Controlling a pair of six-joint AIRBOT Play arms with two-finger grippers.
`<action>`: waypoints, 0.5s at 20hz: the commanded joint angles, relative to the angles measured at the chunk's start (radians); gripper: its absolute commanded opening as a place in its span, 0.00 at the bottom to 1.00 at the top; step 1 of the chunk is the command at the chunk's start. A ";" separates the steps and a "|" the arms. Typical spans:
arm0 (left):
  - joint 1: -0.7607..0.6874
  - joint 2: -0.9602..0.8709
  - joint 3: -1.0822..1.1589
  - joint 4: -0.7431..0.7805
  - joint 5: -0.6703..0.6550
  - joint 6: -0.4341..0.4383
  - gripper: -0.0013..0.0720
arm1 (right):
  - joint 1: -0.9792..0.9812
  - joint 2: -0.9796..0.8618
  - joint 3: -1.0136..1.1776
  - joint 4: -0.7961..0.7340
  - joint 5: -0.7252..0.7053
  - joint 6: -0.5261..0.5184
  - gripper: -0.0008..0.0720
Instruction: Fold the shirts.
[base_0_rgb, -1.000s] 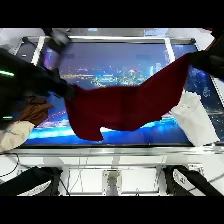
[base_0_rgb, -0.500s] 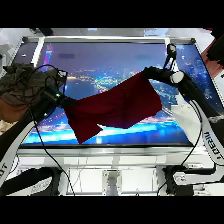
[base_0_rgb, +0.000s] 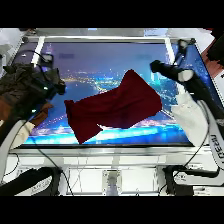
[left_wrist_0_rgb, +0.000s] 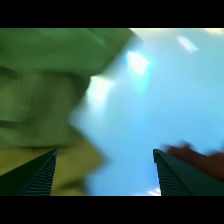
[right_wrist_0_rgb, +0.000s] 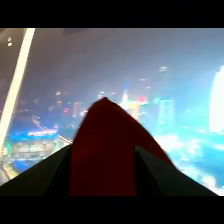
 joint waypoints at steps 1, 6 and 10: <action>0.024 0.180 0.037 0.113 0.201 -0.014 0.97 | -0.176 0.124 -0.003 -0.095 0.340 0.008 0.62; 0.206 0.473 -0.269 -0.378 0.375 -0.010 0.97 | -0.393 0.321 -0.106 -0.141 0.476 -0.006 0.62; 0.275 0.483 -0.562 -0.774 0.101 0.152 0.97 | -0.430 0.458 -0.195 -0.138 0.489 -0.059 0.62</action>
